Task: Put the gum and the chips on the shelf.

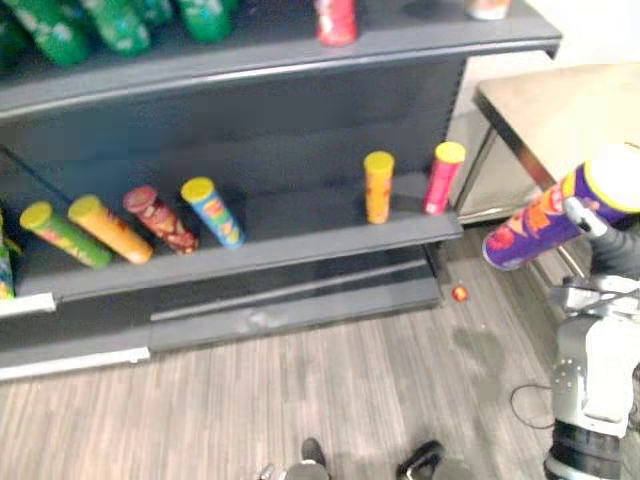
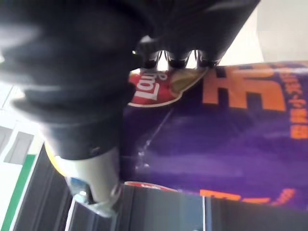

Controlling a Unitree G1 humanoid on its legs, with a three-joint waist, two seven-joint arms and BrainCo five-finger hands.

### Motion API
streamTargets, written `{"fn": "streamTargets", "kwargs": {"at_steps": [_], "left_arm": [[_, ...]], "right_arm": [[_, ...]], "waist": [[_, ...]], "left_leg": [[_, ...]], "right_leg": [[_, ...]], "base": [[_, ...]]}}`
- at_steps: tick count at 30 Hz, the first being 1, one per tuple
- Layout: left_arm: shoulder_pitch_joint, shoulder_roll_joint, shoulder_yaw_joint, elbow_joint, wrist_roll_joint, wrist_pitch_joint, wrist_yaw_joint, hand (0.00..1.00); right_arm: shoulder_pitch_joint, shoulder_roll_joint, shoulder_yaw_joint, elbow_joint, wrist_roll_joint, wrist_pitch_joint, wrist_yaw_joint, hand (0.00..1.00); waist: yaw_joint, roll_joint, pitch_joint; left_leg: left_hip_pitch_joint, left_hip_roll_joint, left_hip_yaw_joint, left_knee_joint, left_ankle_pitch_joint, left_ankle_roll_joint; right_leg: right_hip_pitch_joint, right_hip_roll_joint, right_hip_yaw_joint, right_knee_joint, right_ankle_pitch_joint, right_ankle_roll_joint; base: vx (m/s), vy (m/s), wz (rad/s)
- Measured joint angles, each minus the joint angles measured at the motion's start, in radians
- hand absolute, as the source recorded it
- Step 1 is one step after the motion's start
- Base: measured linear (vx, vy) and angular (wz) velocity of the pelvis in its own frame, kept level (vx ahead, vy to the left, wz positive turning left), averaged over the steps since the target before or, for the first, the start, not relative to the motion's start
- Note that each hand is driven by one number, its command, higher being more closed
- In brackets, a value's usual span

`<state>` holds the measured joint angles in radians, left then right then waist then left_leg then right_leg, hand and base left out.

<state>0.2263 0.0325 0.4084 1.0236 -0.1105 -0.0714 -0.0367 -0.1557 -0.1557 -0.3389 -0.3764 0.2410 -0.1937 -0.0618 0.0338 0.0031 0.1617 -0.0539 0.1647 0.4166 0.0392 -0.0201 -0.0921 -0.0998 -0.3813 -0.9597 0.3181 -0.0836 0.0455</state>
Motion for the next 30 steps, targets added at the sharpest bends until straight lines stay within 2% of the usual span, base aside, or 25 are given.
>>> {"fn": "streamTargets", "kwargs": {"at_steps": [4, 9, 13, 18, 22, 25, 27, 30], "left_arm": [[-0.012, 0.018, -0.001, 0.000, 0.008, 0.001, 0.025, 0.00], [-0.037, 0.022, 0.000, 0.001, 0.007, -0.001, 0.031, 0.00], [-0.038, 0.020, 0.000, -0.006, 0.007, -0.005, 0.030, 0.00], [-0.039, 0.019, 0.001, -0.009, 0.006, -0.005, 0.027, 0.00], [-0.043, 0.020, 0.003, -0.040, -0.003, -0.007, 0.016, 0.00], [-0.047, 0.020, 0.005, -0.051, -0.006, -0.009, 0.009, 0.00], [-0.046, 0.020, 0.007, -0.051, -0.043, -0.009, 0.009, 0.00], [-0.043, 0.020, 0.007, -0.057, -0.071, -0.012, 0.009, 0.00]], "right_arm": [[0.003, 0.004, 0.003, -0.003, -0.027, 0.001, -0.020, 1.00], [0.007, 0.010, 0.018, -0.002, -0.045, 0.007, -0.021, 1.00], [0.023, 0.010, 0.032, 0.001, -0.044, 0.007, -0.019, 1.00], [0.023, 0.010, 0.035, 0.003, -0.044, 0.007, -0.010, 1.00], [0.019, 0.010, 0.048, 0.018, -0.043, 0.007, 0.005, 1.00], [-0.005, 0.010, 0.081, 0.048, -0.043, 0.008, 0.007, 1.00], [-0.034, 0.006, 0.124, 0.079, -0.044, 0.010, 0.010, 1.00], [-0.039, 0.005, 0.166, 0.084, -0.045, 0.014, 0.024, 1.00]], "waist": [[0.001, -0.009, 0.015], [0.010, -0.025, 0.042], [0.007, -0.024, 0.044], [0.014, -0.030, 0.051], [0.027, -0.049, 0.067], [0.035, -0.058, 0.082], [0.060, -0.056, 0.097], [0.070, -0.053, 0.099]], "left_leg": [[-0.027, -0.025, -0.005, 0.041, -0.029, 0.030], [-0.030, -0.021, 0.015, 0.047, -0.038, 0.025], [-0.026, -0.009, 0.013, 0.018, -0.016, 0.024], [-0.014, -0.010, 0.010, 0.004, -0.005, 0.023], [-0.033, -0.006, 0.000, 0.022, -0.012, 0.020], [-0.069, 0.009, -0.020, 0.103, -0.053, 0.024], [-0.100, 0.042, -0.024, 0.210, -0.118, 0.025], [-0.116, 0.066, -0.053, 0.306, -0.198, 0.035]], "right_leg": [[0.001, -0.034, 0.004, 0.008, 0.024, 0.005], [-0.016, -0.018, 0.032, -0.012, 0.039, 0.002], [-0.019, 0.005, 0.037, -0.023, 0.040, -0.001], [-0.018, 0.008, 0.040, -0.022, 0.040, -0.001], [-0.017, 0.008, 0.039, -0.023, 0.040, -0.001], [-0.011, 0.012, 0.038, -0.024, 0.040, 0.000], [0.014, 0.018, 0.038, -0.031, 0.044, 0.005], [0.047, 0.012, 0.036, -0.011, 0.070, 0.013]], "base": [[-0.07, 0.153, 0.09], [-0.05, 0.079, -0.13], [0.01, 0.009, -0.02], [0.05, 0.025, 0.03], [0.01, 0.028, 0.07], [-0.01, 0.040, 0.12], [-0.03, 0.078, -0.07], [-0.02, 0.110, 0.12]]}}
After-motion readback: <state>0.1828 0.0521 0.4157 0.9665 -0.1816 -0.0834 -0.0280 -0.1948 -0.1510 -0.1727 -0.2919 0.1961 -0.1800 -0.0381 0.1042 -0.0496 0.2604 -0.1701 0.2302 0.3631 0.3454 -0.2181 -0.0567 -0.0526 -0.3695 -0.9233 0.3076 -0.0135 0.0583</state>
